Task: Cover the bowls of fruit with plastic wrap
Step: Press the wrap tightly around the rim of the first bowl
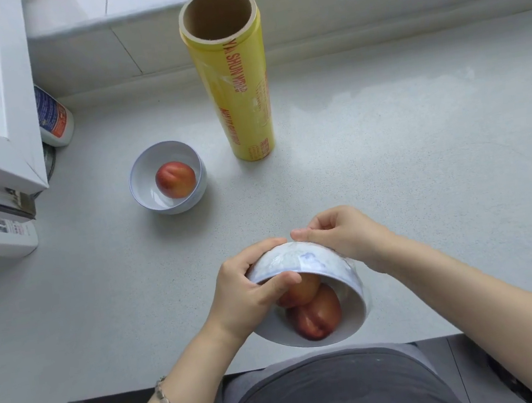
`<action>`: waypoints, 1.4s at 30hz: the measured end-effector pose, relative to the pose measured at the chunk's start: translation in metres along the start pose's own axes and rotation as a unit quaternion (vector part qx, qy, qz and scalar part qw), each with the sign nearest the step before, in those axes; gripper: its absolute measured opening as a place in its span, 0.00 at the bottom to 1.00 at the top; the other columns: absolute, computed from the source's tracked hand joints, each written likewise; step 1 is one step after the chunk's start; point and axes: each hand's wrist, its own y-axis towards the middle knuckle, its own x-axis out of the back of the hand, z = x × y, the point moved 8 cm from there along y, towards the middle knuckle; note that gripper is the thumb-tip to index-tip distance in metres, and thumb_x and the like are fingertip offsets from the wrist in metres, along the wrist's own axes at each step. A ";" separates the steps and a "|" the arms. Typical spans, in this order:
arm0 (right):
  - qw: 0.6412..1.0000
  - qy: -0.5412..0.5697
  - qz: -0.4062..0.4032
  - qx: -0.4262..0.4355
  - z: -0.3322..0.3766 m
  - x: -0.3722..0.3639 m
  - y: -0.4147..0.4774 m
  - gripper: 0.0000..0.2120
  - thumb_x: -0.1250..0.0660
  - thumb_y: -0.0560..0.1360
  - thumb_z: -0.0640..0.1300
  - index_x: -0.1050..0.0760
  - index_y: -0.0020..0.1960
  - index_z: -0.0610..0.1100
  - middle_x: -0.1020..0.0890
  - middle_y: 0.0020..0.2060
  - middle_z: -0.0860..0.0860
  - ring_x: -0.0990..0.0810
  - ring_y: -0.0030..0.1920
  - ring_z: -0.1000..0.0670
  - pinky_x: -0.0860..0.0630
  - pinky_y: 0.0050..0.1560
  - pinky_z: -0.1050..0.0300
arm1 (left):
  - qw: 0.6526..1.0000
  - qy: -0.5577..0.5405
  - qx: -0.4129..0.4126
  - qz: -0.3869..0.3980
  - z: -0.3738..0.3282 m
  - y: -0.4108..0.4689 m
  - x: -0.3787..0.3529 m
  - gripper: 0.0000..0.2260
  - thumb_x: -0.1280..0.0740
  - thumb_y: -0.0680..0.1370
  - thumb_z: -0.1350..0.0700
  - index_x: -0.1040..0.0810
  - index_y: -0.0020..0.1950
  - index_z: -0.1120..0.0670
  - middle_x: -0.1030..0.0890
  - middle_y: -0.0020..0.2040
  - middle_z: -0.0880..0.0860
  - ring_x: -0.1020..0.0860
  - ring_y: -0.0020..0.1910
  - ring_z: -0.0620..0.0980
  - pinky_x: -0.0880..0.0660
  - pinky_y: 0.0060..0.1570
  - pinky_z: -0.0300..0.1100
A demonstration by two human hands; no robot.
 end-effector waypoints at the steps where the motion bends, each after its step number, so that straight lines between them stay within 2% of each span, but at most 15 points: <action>1: 1.000 -0.006 -0.006 -0.023 -0.007 0.000 0.000 0.14 0.27 0.68 0.49 0.28 0.30 0.46 0.27 0.26 0.51 0.32 0.27 0.54 0.35 0.29 0.62 | 1.000 -0.004 -0.003 0.004 -0.001 0.000 -0.001 0.29 0.31 0.54 0.26 0.21 0.46 0.43 0.18 0.44 0.33 0.22 0.46 0.32 0.29 0.48 0.26; 4: 0.998 -0.014 -0.056 -0.024 -0.009 0.013 0.000 0.10 0.25 0.66 0.45 0.27 0.33 0.46 0.27 0.26 0.52 0.31 0.27 0.55 0.33 0.30 0.64 | 1.000 -0.009 -0.006 0.010 -0.005 0.000 -0.001 0.28 0.29 0.53 0.28 0.21 0.46 0.43 0.18 0.44 0.33 0.21 0.47 0.33 0.29 0.48 0.27; 7: 0.977 -0.002 -0.186 0.108 0.020 0.051 -0.022 0.03 0.29 0.70 0.43 0.22 0.39 0.46 0.22 0.33 0.53 0.24 0.32 0.54 0.29 0.36 0.69 | 1.000 -0.012 -0.005 -0.020 -0.004 0.001 0.005 0.21 0.29 0.56 0.38 0.21 0.45 0.43 0.18 0.42 0.34 0.21 0.45 0.33 0.29 0.46 0.26; 8: 0.969 0.006 -0.184 0.163 0.032 0.054 -0.033 0.03 0.31 0.71 0.45 0.21 0.42 0.46 0.19 0.36 0.53 0.21 0.37 0.55 0.27 0.40 0.70 | 0.999 -0.015 -0.005 -0.032 -0.003 0.002 0.007 0.19 0.30 0.57 0.39 0.21 0.45 0.43 0.18 0.42 0.34 0.21 0.44 0.33 0.29 0.46 0.26; 10: 0.967 -0.028 -0.094 0.235 0.049 0.037 -0.051 0.11 0.33 0.71 0.53 0.20 0.48 0.48 0.17 0.45 0.55 0.20 0.47 0.59 0.28 0.51 0.71 | 0.999 -0.017 -0.003 -0.049 -0.002 0.003 0.011 0.22 0.29 0.56 0.34 0.21 0.45 0.43 0.18 0.41 0.34 0.21 0.44 0.33 0.28 0.45 0.27; 12: 0.962 -0.137 0.005 0.237 0.045 0.005 -0.057 0.21 0.36 0.70 0.58 0.24 0.58 0.50 0.20 0.54 0.58 0.25 0.55 0.63 0.34 0.57 0.75 | 0.999 -0.016 -0.003 -0.051 -0.002 0.004 0.012 0.28 0.31 0.54 0.26 0.21 0.45 0.43 0.18 0.42 0.34 0.21 0.44 0.33 0.28 0.45 0.26; 14: 0.948 -0.216 0.034 0.233 0.036 -0.011 -0.052 0.27 0.39 0.71 0.60 0.31 0.67 0.49 0.25 0.61 0.57 0.31 0.58 0.65 0.40 0.58 0.80 | 0.999 -0.010 -0.004 -0.049 -0.004 0.005 0.010 0.30 0.33 0.54 0.24 0.21 0.45 0.43 0.18 0.42 0.33 0.21 0.44 0.32 0.29 0.45 0.26; 16: 0.954 -0.210 0.052 0.206 0.031 -0.016 -0.046 0.30 0.39 0.72 0.62 0.36 0.69 0.50 0.28 0.64 0.56 0.33 0.60 0.65 0.42 0.58 0.79 | 0.999 -0.004 -0.003 -0.050 -0.004 0.005 0.011 0.31 0.34 0.54 0.24 0.21 0.46 0.43 0.18 0.41 0.34 0.21 0.44 0.32 0.29 0.45 0.25; 22: 0.976 -0.052 0.178 0.118 0.013 -0.015 -0.033 0.33 0.32 0.57 0.69 0.27 0.59 0.55 0.21 0.55 0.59 0.23 0.57 0.60 0.28 0.58 0.65 | 0.993 -0.062 0.023 -0.096 0.006 0.002 0.021 0.32 0.33 0.55 0.24 0.19 0.45 0.47 0.16 0.40 0.38 0.20 0.44 0.36 0.26 0.45 0.30; 25: 0.976 0.070 0.171 0.117 0.001 -0.007 -0.035 0.39 0.29 0.58 0.68 0.27 0.61 0.48 0.19 0.56 0.53 0.21 0.58 0.54 0.26 0.57 0.61 | 0.972 -0.147 0.085 -0.163 0.018 0.000 0.026 0.21 0.33 0.63 0.31 0.16 0.38 0.47 0.17 0.37 0.44 0.21 0.40 0.43 0.25 0.43 0.40; 27: 0.975 0.120 0.138 0.128 -0.004 -0.004 -0.035 0.33 0.27 0.61 0.61 0.27 0.60 0.46 0.17 0.51 0.55 0.20 0.55 0.56 0.26 0.53 0.65 | 0.960 -0.181 0.129 -0.170 0.022 -0.001 0.022 0.17 0.35 0.71 0.36 0.16 0.37 0.47 0.17 0.36 0.46 0.21 0.40 0.45 0.25 0.45 0.44; 30: 0.973 0.168 0.076 0.140 -0.006 0.002 -0.033 0.19 0.32 0.64 0.52 0.24 0.52 0.47 0.16 0.40 0.58 0.19 0.45 0.59 0.26 0.45 0.69 | 0.956 -0.223 0.168 -0.089 0.023 -0.003 0.008 0.21 0.41 0.70 0.39 0.18 0.47 0.52 0.16 0.45 0.52 0.19 0.47 0.48 0.24 0.51 0.45; 33: 0.972 0.180 0.052 0.141 -0.008 0.007 -0.033 0.08 0.35 0.68 0.45 0.22 0.46 0.45 0.17 0.32 0.56 0.19 0.35 0.59 0.26 0.37 0.69 | 0.951 -0.218 0.217 0.025 0.023 -0.003 -0.002 0.22 0.40 0.72 0.40 0.20 0.54 0.55 0.16 0.51 0.55 0.19 0.51 0.49 0.22 0.48 0.40; 38: 0.974 0.166 0.054 0.144 -0.008 0.007 -0.035 0.11 0.35 0.68 0.44 0.21 0.49 0.45 0.16 0.35 0.54 0.19 0.38 0.57 0.25 0.40 0.68 | 0.966 -0.149 0.200 0.073 0.019 0.005 -0.003 0.28 0.34 0.63 0.36 0.20 0.54 0.54 0.17 0.52 0.54 0.19 0.52 0.50 0.25 0.55 0.44; 42: 0.978 0.140 0.075 0.137 -0.002 0.010 -0.036 0.15 0.33 0.67 0.44 0.22 0.54 0.47 0.15 0.43 0.52 0.17 0.46 0.53 0.24 0.45 0.65 | 0.985 -0.092 0.142 0.033 0.011 0.012 -0.001 0.33 0.32 0.55 0.26 0.18 0.45 0.50 0.17 0.43 0.47 0.21 0.43 0.43 0.25 0.47 0.36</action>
